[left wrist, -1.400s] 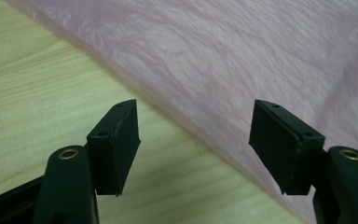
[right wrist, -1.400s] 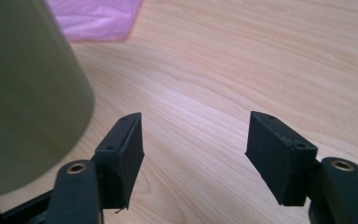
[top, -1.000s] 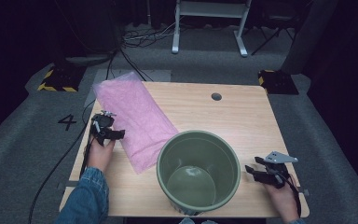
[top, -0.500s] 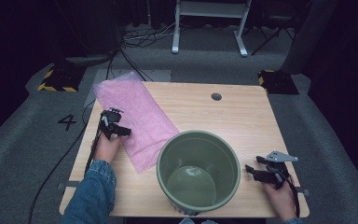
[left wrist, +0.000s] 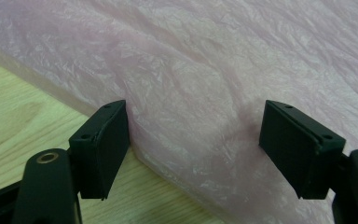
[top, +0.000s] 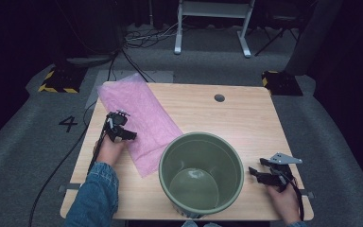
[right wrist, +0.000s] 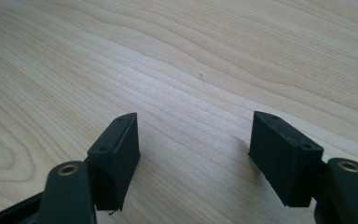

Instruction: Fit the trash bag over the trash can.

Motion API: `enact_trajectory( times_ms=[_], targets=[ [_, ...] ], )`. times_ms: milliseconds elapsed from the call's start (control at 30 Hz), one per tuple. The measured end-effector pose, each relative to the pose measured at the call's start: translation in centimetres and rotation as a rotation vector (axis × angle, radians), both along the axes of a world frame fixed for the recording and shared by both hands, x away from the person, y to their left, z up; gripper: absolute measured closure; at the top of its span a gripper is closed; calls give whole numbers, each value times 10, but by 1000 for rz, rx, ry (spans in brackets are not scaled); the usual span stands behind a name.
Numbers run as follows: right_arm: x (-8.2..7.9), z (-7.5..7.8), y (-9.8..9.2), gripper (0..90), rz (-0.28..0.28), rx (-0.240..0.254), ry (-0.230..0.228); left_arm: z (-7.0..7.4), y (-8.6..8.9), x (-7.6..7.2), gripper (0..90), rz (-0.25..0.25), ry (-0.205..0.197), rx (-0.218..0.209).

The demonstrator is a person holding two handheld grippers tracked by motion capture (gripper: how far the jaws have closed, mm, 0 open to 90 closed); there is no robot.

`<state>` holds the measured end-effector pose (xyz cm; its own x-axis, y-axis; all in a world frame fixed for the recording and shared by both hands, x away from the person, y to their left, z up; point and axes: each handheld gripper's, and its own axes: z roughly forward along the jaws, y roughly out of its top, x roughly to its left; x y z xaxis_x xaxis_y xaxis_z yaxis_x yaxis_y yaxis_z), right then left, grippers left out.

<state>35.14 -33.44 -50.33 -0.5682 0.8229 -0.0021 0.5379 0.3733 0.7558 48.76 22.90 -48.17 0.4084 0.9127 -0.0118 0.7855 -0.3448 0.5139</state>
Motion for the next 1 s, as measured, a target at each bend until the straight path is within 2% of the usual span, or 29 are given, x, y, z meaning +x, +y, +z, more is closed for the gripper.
enact_trajectory(
  times_ms=[167, 200, 267, 433, 500, 533, 600, 633, 700, 733, 800, 833, 867, 900, 933, 967, 1000],
  targets=[
    [0, 0, 0, 328, -1, 0, -1, 2, -7, 1, 361, -45, -6, -4],
    [0, 0, 0, 328, 0, -1, -1, 3, -10, 1, 435, -52, -13, -8],
    [0, 0, 0, 328, -1, 0, -1, 3, -14, 0, 537, -79, -28, -10],
    [0, 0, 0, 328, -1, -1, -1, 2, -19, -3, 771, -107, -58, -13],
    [0, 0, 0, 328, 0, -1, 0, 1, -22, -5, 851, -111, -72, 5],
    [0, 0, 0, 328, 0, -1, 0, 1, -22, -6, 868, -118, -81, 16],
    [0, 0, 0, 328, -1, -1, -1, 1, -20, -6, 881, -125, -85, 9],
    [0, 0, 0, 328, 0, -1, 0, 0, -19, -6, 883, -123, -86, -9],
    [0, 0, 0, 328, 0, -1, 0, 1, -15, -9, 884, -125, -118, -56],
    [0, 0, 0, 328, 0, -1, 0, 1, -15, -9, 885, -125, -118, -56],
    [0, 0, 0, 328, -1, -1, -1, 3, -11, -13, 885, -127, -148, -91],
    [0, 0, 0, 328, -1, -1, -1, 6, -6, -18, 885, -124, -185, -142],
    [0, 0, 0, 328, -1, 0, 0, 9, -4, -21, 884, -127, -203, -172],
    [0, 0, 0, 328, -1, 0, 0, 9, -4, -21, 884, -127, -203, -172],
    [0, 0, 0, 328, -1, 0, -1, 17, 1, -30, 884, -143, -250, -225],
    [0, 0, 0, 328, -1, 0, 0, 21, 2, -34, 885, -147, -275, -250],
    [0, 0, 0, 328, -1, 0, 0, 21, 2, -34, 884, -147, -275, -250]
  ],
)
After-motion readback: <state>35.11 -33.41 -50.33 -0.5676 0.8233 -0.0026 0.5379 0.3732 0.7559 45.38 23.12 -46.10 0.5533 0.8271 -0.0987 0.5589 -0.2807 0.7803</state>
